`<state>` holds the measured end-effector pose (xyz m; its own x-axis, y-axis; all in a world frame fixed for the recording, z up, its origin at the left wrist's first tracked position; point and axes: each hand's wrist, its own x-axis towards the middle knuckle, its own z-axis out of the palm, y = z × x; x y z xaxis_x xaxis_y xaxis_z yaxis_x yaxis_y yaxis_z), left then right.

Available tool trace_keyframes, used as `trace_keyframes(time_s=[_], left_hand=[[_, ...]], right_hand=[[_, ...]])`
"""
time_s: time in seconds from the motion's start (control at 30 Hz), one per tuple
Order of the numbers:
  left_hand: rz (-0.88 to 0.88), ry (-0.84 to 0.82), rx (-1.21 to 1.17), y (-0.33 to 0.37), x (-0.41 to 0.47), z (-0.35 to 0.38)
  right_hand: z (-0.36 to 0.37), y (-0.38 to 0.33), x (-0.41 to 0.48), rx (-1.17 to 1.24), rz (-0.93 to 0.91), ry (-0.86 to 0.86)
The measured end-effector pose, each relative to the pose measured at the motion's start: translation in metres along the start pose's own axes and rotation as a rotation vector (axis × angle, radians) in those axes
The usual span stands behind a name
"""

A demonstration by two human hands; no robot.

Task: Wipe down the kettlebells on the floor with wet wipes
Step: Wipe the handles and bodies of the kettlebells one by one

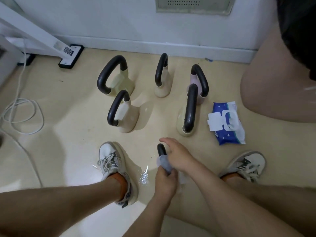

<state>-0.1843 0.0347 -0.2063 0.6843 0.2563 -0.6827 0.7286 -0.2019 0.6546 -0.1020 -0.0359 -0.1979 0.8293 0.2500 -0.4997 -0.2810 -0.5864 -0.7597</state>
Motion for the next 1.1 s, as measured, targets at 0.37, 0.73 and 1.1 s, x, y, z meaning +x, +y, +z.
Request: trace_keyframes(time_s=[0.37, 0.73, 1.1], left_hand=[[0.496, -0.178, 1.205, 0.045, 0.057, -0.06], [0.917, -0.395, 2.411, 0.068, 0.063, 0.028], [0.554, -0.367, 1.714, 0.072, 0.072, 0.015]], right_hand=[[-0.002, 0.029, 0.019, -0.237, 0.016, -0.028], [-0.004, 0.056, 0.001, 0.511, 0.382, -0.028], [-0.021, 0.05, 0.015, 0.481, 0.212, -0.128]])
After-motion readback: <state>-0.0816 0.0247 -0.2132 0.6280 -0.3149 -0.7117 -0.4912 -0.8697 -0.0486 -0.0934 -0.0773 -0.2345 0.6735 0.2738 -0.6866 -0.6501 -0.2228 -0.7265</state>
